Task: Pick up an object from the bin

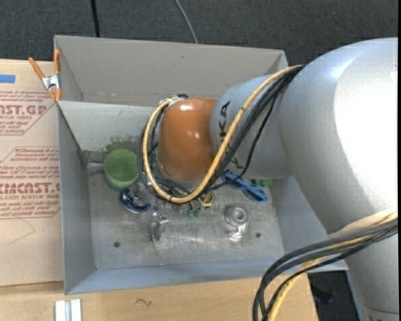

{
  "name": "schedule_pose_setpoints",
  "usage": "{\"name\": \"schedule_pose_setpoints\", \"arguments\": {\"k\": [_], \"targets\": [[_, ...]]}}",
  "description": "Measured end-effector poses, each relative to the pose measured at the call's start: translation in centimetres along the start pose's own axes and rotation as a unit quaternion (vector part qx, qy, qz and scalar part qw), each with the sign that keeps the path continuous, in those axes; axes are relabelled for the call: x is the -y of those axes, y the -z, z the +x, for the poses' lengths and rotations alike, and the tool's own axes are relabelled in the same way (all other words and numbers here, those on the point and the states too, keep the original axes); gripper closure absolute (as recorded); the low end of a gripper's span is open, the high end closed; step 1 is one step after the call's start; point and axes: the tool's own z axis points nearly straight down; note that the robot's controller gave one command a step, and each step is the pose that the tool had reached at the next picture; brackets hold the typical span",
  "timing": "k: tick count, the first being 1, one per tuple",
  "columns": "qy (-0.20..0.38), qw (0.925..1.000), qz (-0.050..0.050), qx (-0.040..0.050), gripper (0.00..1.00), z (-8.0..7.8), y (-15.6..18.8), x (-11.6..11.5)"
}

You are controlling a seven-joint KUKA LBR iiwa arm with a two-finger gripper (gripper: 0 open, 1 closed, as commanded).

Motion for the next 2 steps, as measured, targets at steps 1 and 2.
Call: {"name": "schedule_pose_setpoints", "arguments": {"k": [1,2], "targets": [[0.000,1.0000,-0.002,0.0035,1.00,-0.3,0.4,-0.1],[0.091,0.9959,-0.001,-0.0021,1.00,-2.8,12.7,0.2]]}}
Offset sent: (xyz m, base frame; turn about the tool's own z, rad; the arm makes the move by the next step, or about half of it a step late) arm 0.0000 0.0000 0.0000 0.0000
